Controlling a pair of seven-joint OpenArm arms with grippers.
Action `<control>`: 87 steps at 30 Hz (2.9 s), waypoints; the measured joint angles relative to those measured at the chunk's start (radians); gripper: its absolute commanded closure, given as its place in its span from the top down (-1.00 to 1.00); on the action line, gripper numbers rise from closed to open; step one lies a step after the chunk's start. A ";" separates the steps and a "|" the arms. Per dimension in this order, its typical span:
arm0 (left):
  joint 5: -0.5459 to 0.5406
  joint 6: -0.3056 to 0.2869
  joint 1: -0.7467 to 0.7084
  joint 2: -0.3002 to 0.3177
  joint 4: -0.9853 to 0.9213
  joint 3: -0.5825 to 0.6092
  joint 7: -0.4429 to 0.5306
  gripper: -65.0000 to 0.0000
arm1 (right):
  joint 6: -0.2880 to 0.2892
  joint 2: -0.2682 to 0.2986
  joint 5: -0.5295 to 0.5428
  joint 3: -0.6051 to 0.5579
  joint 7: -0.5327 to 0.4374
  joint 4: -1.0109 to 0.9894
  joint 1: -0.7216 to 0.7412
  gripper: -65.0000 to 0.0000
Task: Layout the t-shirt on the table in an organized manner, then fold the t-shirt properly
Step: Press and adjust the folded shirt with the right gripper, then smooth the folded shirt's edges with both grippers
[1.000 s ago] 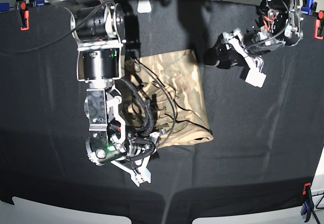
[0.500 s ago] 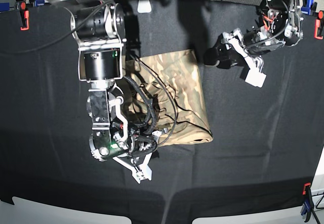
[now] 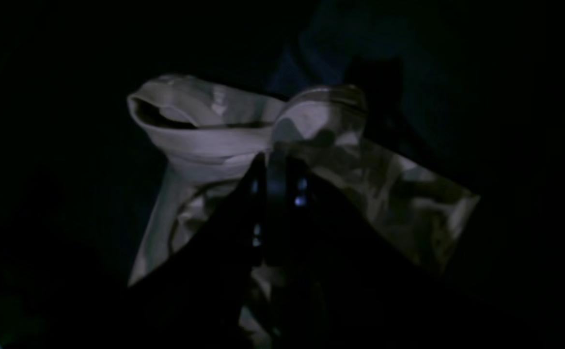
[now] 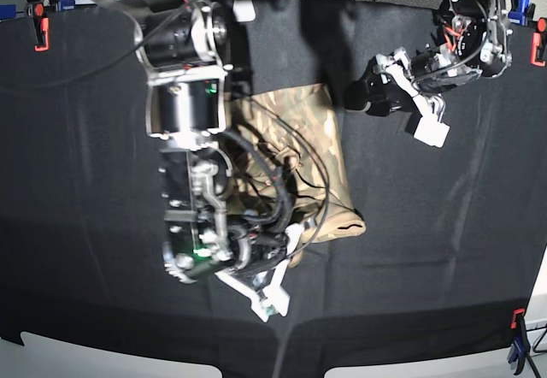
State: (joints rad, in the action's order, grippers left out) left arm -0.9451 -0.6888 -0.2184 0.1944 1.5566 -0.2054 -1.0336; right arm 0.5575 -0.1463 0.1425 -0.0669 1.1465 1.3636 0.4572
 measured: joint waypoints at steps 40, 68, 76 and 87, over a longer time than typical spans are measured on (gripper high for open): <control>0.000 0.030 0.058 0.166 0.001 0.002 0.001 0.11 | 0.098 0.085 0.124 -0.315 0.003 0.496 -0.583 -1.00; -0.050 0.003 0.185 0.138 0.077 0.000 0.140 0.11 | 0.028 0.060 -0.080 -0.204 -0.400 0.571 -0.318 -0.33; -0.018 0.000 0.172 -0.027 0.192 0.001 0.099 0.11 | -0.016 0.061 -0.112 0.002 -0.428 0.066 -0.058 -0.33; 0.220 -0.001 0.126 -0.095 0.190 0.369 0.093 0.11 | -0.021 0.066 -0.132 0.089 -0.578 -0.653 0.200 -0.34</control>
State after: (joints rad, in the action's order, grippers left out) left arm -0.7246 -0.6899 -0.0925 0.0998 1.7466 0.1635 -0.9409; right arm 0.5362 -0.0807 0.0109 0.0216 0.5686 0.7101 0.6571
